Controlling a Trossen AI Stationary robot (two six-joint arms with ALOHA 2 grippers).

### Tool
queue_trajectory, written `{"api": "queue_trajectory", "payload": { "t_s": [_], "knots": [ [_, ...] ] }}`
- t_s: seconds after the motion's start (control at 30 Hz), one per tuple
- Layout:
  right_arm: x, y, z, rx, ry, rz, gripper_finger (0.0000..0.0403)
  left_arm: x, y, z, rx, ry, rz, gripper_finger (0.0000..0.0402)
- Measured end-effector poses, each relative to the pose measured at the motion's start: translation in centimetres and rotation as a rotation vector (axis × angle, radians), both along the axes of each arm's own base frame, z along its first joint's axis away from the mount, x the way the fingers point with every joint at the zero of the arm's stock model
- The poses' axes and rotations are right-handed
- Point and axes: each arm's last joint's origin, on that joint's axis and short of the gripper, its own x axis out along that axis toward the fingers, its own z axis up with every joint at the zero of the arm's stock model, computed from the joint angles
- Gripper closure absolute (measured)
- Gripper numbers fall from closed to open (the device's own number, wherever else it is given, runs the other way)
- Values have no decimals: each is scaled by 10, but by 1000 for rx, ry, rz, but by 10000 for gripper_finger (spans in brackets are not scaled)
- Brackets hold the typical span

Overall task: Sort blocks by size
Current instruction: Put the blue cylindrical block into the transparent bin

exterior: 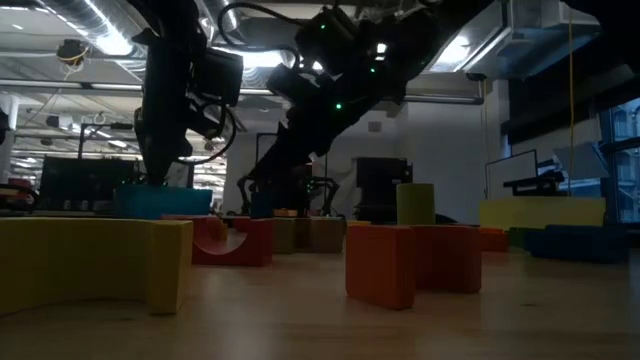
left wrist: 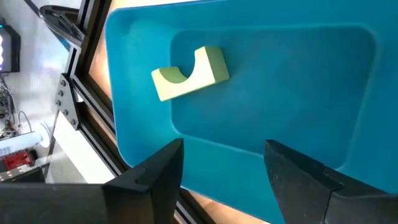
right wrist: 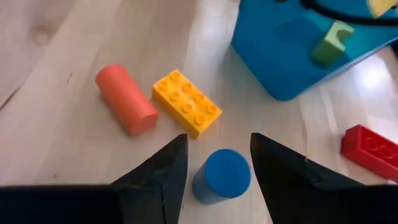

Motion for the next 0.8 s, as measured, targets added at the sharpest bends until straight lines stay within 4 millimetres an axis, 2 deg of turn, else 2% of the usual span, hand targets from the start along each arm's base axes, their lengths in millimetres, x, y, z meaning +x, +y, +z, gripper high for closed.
{"api": "queue_trajectory", "payload": {
  "t_s": [0.2, 0.37, 0.53, 0.8],
  "knots": [
    [2, -3, 4, -27, -45, -120, 163, 0, 0, 0, 0, 0, -2, 194],
    [1, -3, 2, 4, -26, -132, 118, 0, 0, 0, 0, 0, -3, 194],
    [2, -2, -1, 40, -25, -84, 110, 0, 0, 0, 0, 0, -3, 194],
    [7, -2, -28, 40, 34, -84, 116, 0, 0, 0, 0, -1, -3, 194]
  ]
}}
